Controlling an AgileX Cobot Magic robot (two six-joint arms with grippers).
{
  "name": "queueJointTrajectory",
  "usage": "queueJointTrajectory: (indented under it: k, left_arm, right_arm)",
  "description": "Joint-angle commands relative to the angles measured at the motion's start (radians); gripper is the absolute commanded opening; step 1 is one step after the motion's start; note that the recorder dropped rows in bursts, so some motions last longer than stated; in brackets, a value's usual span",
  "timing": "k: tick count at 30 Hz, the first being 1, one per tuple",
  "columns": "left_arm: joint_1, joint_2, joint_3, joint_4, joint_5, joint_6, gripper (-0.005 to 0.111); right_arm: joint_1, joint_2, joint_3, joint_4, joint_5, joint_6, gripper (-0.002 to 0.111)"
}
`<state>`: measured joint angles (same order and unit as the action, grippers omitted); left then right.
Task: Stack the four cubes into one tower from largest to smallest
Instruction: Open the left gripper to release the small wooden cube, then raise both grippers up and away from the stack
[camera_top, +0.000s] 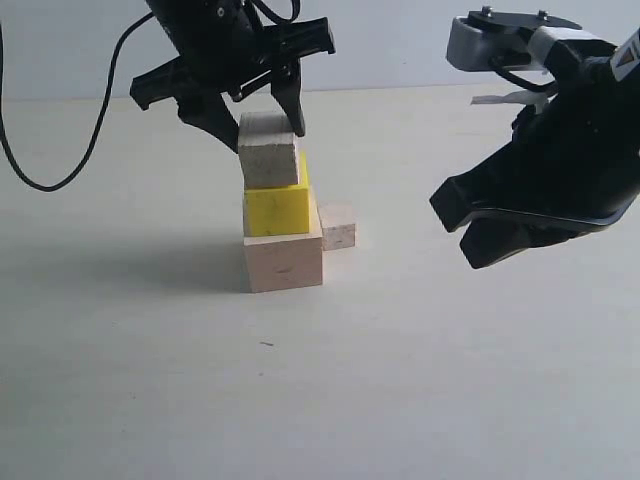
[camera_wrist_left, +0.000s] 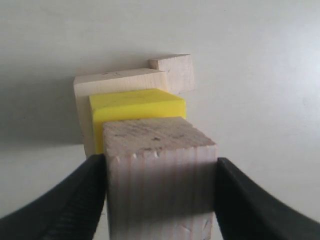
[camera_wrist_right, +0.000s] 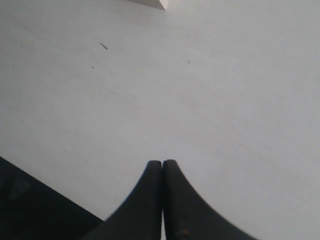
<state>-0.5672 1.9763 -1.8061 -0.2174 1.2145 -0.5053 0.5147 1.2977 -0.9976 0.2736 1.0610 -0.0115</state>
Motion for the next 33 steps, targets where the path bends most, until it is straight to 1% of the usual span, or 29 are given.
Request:
queueJointTrajectory:
  k: [1, 7, 8, 11, 13, 14, 24, 33]
  left_arm:
    - [-0.001, -0.015, 0.004, -0.001, -0.016, -0.001, 0.052]
    - [-0.001, -0.015, 0.004, -0.003, -0.013, 0.000, 0.052]
    - [-0.001, -0.015, 0.004, -0.003, -0.013, 0.003, 0.055]
    - [-0.001, -0.015, 0.004, -0.003, -0.012, 0.003, 0.069]
    - [-0.001, -0.015, 0.004, -0.003, -0.012, 0.003, 0.075]
    - [-0.001, -0.015, 0.004, -0.003, -0.012, 0.003, 0.076]
    - [-0.001, -0.022, 0.004, -0.005, -0.005, 0.000, 0.076]
    - [-0.001, -0.080, 0.004, -0.005, 0.007, 0.006, 0.075]
  right_arm:
    - [-0.003, -0.006, 0.004, 0.004, 0.002, -0.007, 0.000]
    - [-0.003, -0.006, 0.004, 0.004, 0.002, -0.007, 0.000]
    - [-0.003, -0.006, 0.004, 0.004, 0.002, -0.007, 0.000]
    - [-0.003, -0.006, 0.004, 0.004, 0.002, -0.007, 0.000]
    - [-0.003, -0.006, 0.004, 0.004, 0.002, -0.007, 0.000]
    - [-0.003, -0.006, 0.004, 0.004, 0.002, -0.007, 0.000]
    - [-0.003, -0.006, 0.004, 0.004, 0.002, -0.012, 0.000]
    - [-0.003, -0.006, 0.004, 0.004, 0.004, -0.014, 0.000]
